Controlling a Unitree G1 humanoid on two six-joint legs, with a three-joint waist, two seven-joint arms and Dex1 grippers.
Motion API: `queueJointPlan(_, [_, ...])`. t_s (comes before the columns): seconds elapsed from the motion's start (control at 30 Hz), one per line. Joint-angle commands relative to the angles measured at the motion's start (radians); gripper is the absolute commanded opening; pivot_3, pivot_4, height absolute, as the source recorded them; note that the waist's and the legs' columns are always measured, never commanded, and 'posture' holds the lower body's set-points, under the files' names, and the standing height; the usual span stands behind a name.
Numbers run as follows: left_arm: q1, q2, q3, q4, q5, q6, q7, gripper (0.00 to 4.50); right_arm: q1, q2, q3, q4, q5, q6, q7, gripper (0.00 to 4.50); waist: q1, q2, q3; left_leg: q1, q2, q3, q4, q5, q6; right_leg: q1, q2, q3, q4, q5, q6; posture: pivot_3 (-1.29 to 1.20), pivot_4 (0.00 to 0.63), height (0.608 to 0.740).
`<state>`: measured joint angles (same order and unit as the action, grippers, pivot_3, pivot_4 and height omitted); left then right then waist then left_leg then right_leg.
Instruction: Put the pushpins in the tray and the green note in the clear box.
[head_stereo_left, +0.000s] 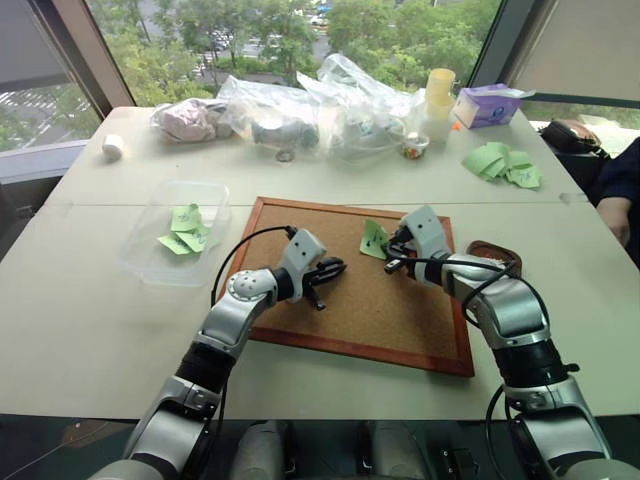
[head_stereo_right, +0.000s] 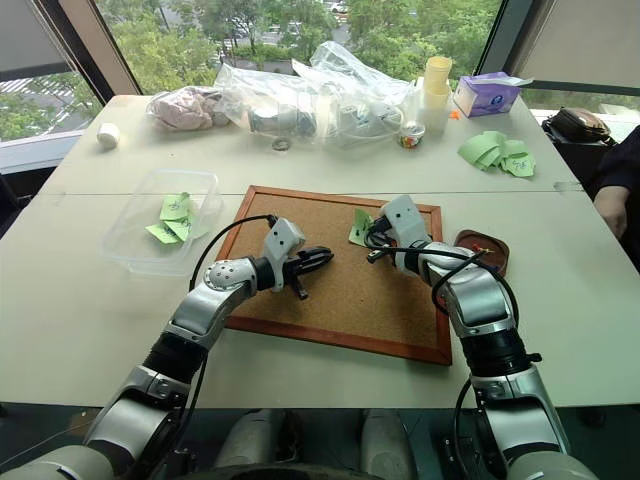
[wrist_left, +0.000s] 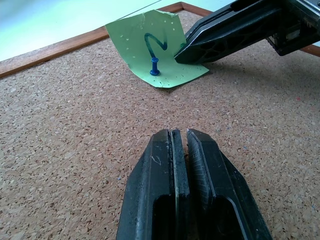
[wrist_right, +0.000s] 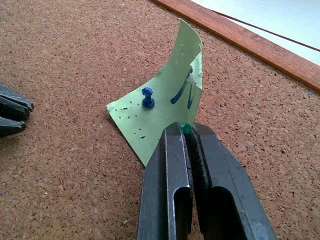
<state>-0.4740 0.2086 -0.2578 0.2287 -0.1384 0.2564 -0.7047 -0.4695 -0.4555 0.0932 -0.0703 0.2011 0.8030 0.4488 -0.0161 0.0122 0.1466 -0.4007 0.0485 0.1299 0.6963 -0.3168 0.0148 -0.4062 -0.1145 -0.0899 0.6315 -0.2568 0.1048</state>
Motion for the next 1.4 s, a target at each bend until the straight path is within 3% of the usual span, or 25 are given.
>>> queueJointPlan(0.03, [0.028, 0.021, 0.006, 0.045, 0.031, 0.025, 0.019, 0.52, 0.010, -0.021, -0.046, -0.065, 0.007, 0.020, -0.002, 0.06, 0.000, 0.000, 0.000, -0.001, 0.000, 0.000, 0.000, 0.000, 0.000, -0.001, 0.000, 0.000, 0.000, 0.000, 0.000, 0.00, 0.150, 0.740])
queueJointPlan(0.17, [0.028, 0.020, 0.003, 0.046, 0.031, 0.024, 0.017, 0.52, 0.018, -0.022, -0.047, -0.085, 0.015, 0.042, 0.008, 1.38, 0.001, 0.000, 0.000, -0.001, 0.000, 0.000, 0.000, 0.000, 0.000, -0.001, 0.000, 0.000, 0.000, 0.000, 0.000, 0.00, 0.150, 0.740])
queueJointPlan(0.3, [0.030, 0.020, 0.001, 0.045, 0.030, 0.023, 0.017, 0.52, 0.014, -0.027, -0.046, -0.106, 0.007, 0.046, 0.000, 3.42, -0.001, 0.000, 0.000, -0.001, 0.000, 0.000, 0.000, -0.002, 0.003, -0.001, 0.000, 0.000, 0.000, 0.000, 0.000, 0.00, 0.150, 0.740])
queueJointPlan(0.9, [0.041, 0.024, 0.004, 0.035, 0.029, 0.023, 0.025, 0.52, -0.001, 0.014, -0.017, -0.039, 0.000, -0.089, 0.043, 3.42, -0.002, 0.000, 0.000, -0.001, 0.000, 0.000, 0.000, -0.002, 0.003, -0.001, 0.000, 0.000, 0.000, 0.000, 0.000, 0.00, 0.150, 0.740])
queueJointPlan(1.0, [0.044, 0.025, 0.003, 0.031, 0.030, 0.023, 0.027, 0.52, 0.000, 0.017, -0.012, -0.011, -0.009, -0.105, 0.049, 2.64, -0.002, 0.000, 0.000, -0.001, 0.000, 0.000, 0.000, -0.002, 0.003, -0.001, 0.000, 0.000, 0.000, 0.000, 0.000, 0.00, 0.150, 0.740])
queueJointPlan(1.17, [0.044, 0.025, 0.002, 0.029, 0.031, 0.020, 0.031, 0.52, 0.000, 0.025, -0.010, 0.024, -0.016, -0.123, 0.052, 0.07, -0.003, 0.000, 0.000, -0.001, 0.000, 0.000, 0.000, -0.001, 0.002, -0.001, 0.000, 0.000, 0.000, 0.000, 0.000, 0.00, 0.150, 0.740])
queueJointPlan(1.4, [0.043, 0.028, 0.005, 0.034, 0.032, 0.016, 0.031, 0.52, 0.015, 0.024, -0.007, 0.021, -0.025, -0.125, 0.057, 0.07, -0.003, 0.000, 0.000, -0.001, 0.000, 0.000, 0.000, 0.000, 0.000, -0.001, 0.000, 0.000, 0.000, 0.000, 0.000, 0.00, 0.150, 0.740])
